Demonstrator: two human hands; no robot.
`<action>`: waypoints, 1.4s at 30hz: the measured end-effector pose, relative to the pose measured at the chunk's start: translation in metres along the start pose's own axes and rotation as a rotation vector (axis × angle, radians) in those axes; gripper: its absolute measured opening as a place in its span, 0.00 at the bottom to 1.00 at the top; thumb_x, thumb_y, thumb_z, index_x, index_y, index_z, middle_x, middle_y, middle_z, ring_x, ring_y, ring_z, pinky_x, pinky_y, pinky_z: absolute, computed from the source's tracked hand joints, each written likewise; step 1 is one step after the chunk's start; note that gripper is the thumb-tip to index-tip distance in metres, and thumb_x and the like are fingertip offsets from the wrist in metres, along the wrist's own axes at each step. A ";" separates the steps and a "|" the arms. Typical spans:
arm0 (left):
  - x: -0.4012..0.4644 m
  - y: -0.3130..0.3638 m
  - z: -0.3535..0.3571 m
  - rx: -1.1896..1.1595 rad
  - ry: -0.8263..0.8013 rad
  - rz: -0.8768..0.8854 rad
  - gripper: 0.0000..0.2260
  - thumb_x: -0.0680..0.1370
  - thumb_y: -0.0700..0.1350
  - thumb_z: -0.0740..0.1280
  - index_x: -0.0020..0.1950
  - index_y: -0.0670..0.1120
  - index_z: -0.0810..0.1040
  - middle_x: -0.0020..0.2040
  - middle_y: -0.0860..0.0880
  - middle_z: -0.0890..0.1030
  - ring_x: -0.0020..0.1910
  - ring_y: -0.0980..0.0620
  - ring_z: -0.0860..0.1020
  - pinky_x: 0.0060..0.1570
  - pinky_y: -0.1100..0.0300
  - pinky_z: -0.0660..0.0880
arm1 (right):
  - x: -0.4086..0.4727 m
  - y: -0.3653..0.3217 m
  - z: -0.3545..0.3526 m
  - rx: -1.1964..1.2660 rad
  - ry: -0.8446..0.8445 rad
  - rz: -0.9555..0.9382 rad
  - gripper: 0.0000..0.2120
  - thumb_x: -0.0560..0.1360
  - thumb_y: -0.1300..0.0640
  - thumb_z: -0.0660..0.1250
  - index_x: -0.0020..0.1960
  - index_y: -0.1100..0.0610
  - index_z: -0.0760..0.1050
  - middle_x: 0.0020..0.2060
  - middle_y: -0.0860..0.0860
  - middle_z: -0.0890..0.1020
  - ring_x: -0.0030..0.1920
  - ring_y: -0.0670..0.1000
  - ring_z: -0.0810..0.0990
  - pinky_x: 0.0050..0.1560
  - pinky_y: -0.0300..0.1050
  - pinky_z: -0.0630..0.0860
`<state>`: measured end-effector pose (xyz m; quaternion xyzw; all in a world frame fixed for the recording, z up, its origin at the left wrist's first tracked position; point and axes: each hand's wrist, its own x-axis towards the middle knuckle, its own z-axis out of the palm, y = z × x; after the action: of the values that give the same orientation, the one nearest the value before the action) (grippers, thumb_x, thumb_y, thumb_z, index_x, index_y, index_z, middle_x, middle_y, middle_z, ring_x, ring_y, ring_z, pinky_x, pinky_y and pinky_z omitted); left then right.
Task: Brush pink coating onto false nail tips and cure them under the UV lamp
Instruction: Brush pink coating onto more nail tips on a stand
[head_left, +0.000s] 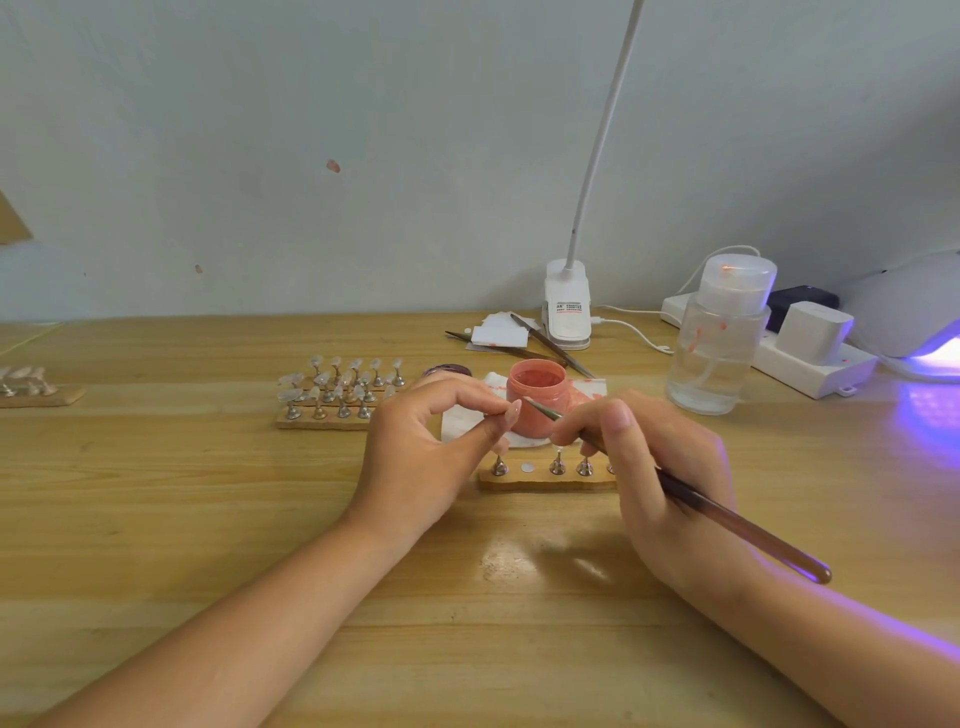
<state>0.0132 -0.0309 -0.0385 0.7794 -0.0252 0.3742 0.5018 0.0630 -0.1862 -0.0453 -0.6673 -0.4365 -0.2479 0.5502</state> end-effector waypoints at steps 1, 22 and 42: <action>0.000 0.000 0.000 0.003 -0.004 0.004 0.05 0.67 0.39 0.73 0.34 0.47 0.80 0.34 0.55 0.82 0.43 0.63 0.78 0.47 0.76 0.67 | 0.000 0.000 0.000 -0.015 -0.010 0.000 0.24 0.80 0.47 0.50 0.40 0.58 0.79 0.35 0.41 0.78 0.38 0.44 0.77 0.40 0.46 0.73; 0.001 -0.005 0.001 0.023 0.005 0.019 0.09 0.67 0.36 0.74 0.32 0.49 0.80 0.33 0.62 0.79 0.40 0.65 0.76 0.46 0.76 0.67 | -0.001 -0.002 0.000 0.027 -0.082 0.001 0.24 0.79 0.49 0.52 0.34 0.57 0.79 0.31 0.44 0.78 0.35 0.41 0.76 0.41 0.38 0.70; 0.001 -0.004 0.000 0.041 0.009 0.009 0.12 0.66 0.36 0.74 0.32 0.52 0.80 0.34 0.61 0.80 0.41 0.65 0.77 0.45 0.76 0.67 | 0.002 -0.004 0.000 -0.028 -0.115 0.039 0.18 0.78 0.50 0.54 0.37 0.52 0.78 0.33 0.40 0.77 0.37 0.39 0.75 0.41 0.36 0.68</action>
<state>0.0156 -0.0285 -0.0408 0.7879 -0.0186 0.3802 0.4841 0.0603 -0.1858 -0.0419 -0.6964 -0.4509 -0.2045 0.5195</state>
